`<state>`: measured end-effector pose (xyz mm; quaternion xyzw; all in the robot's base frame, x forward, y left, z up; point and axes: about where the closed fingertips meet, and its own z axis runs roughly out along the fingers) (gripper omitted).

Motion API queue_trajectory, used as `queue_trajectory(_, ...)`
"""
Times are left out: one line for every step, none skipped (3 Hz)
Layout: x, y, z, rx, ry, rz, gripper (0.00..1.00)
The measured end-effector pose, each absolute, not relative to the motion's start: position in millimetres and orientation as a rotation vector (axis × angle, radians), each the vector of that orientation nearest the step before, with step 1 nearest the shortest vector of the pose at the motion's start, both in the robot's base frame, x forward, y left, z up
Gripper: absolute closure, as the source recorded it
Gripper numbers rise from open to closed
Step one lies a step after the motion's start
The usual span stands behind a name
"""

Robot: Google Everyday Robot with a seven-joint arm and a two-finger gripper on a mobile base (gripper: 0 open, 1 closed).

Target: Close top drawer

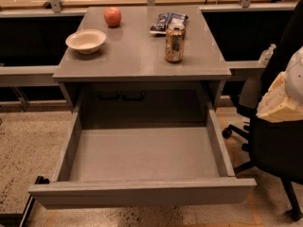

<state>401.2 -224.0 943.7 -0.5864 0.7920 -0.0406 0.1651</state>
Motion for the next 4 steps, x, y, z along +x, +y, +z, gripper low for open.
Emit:
queue_trajectory(398.7, -215.1, 913.4, -1.724, 2.259, -0.046, 1.0)
queue_trajectory(385.2, -198.2, 849.4, -1.799, 2.307, 0.108, 1.0)
queue_trajectory(372.4, -192.2, 806.4, -1.823, 2.363, 0.198, 1.0)
queue_trajectory(370.3, -192.6, 803.7, -1.827, 2.368, 0.203, 1.0)
